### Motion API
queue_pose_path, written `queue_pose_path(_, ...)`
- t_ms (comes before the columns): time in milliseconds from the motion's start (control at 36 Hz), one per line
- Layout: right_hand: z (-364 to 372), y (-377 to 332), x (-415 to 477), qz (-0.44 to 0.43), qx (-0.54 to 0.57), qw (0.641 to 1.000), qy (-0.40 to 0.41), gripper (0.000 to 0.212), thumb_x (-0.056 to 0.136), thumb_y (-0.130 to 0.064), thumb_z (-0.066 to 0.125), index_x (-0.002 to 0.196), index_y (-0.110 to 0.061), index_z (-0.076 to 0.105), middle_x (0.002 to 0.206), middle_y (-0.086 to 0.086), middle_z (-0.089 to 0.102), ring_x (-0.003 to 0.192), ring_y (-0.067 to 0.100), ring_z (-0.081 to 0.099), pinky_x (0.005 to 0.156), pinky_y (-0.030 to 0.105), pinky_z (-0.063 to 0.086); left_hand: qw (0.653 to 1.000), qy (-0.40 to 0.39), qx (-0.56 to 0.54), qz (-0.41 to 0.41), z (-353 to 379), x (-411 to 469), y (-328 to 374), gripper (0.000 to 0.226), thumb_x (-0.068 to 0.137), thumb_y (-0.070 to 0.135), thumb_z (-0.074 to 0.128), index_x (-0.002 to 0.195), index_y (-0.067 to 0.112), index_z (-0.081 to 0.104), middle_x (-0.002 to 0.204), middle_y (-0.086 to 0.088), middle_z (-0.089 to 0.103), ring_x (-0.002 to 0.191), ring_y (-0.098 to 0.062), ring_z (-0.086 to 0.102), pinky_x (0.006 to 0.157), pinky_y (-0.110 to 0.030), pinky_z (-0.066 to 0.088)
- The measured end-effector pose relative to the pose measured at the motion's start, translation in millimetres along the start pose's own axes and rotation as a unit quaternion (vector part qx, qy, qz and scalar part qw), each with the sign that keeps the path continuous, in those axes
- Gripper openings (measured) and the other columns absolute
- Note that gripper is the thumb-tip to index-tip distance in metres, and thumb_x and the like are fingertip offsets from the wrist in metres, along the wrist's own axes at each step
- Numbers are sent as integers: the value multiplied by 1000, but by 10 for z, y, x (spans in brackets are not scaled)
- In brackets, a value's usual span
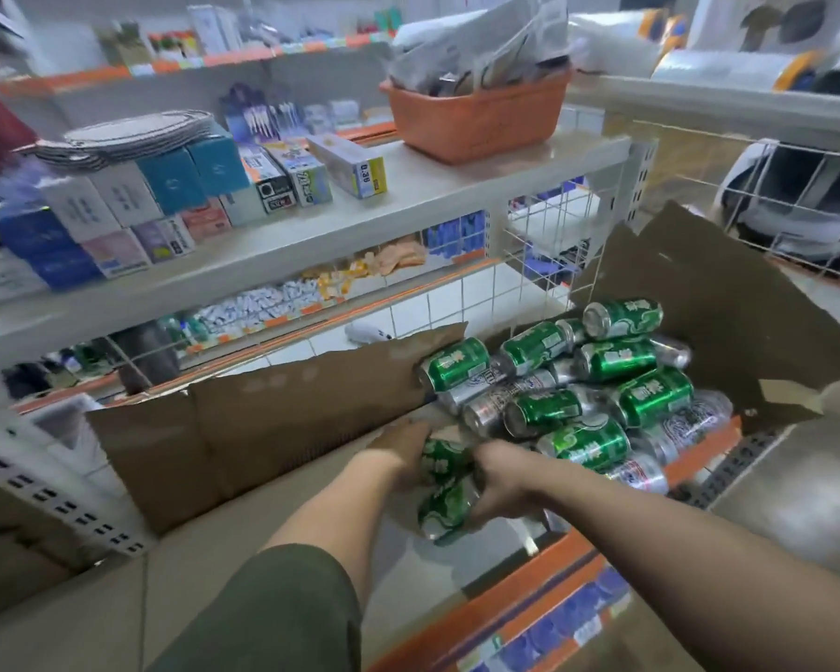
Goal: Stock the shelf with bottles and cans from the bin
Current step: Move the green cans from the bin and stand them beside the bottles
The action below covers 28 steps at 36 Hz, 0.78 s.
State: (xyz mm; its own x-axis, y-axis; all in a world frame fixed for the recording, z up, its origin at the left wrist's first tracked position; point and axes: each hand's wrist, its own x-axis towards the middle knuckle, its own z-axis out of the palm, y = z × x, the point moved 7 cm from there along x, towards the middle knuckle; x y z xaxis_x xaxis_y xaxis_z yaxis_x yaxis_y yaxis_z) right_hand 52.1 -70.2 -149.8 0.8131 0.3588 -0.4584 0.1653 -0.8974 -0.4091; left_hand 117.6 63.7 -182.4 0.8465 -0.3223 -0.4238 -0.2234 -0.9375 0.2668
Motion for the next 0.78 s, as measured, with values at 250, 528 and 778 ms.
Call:
queue_pose_path(250, -20, -1340, 174, -103, -30, 994, 4, 57, 65, -35, 86, 112, -23, 56, 107, -1, 64, 94, 19, 61, 75, 32, 54, 978, 110, -114, -135, -579, -1435, -1362, 77, 78, 45, 84, 141, 22, 46, 154, -14, 37, 138, -33, 41, 107, -34, 40)
queue_pose_path(528, 699, -3663, -44, -301, -67, 951, 19, 30, 83, -22, 67, 110, -24, 56, 104, -6, 58, 93, 19, 58, 73, 24, 43, 937, 157, -116, -289, -491, -3945, -2747, 77, 66, 39, 89, 126, 15, 46, 125, -8, 46, 118, -28, 49, 99, -43, 50)
queue_pose_path(778, 1775, -5393, -491, -354, -165, 920, 19, 17, 89, -24, 56, 99, -29, 44, 87, -12, 48, 81, 16, 50, 73, 26, 42, 896, 220, -190, -337, 25, -5836, -3742, 84, 66, 32, 95, 137, 21, 51, 139, 0, 56, 122, -20, 56, 97, -34, 53)
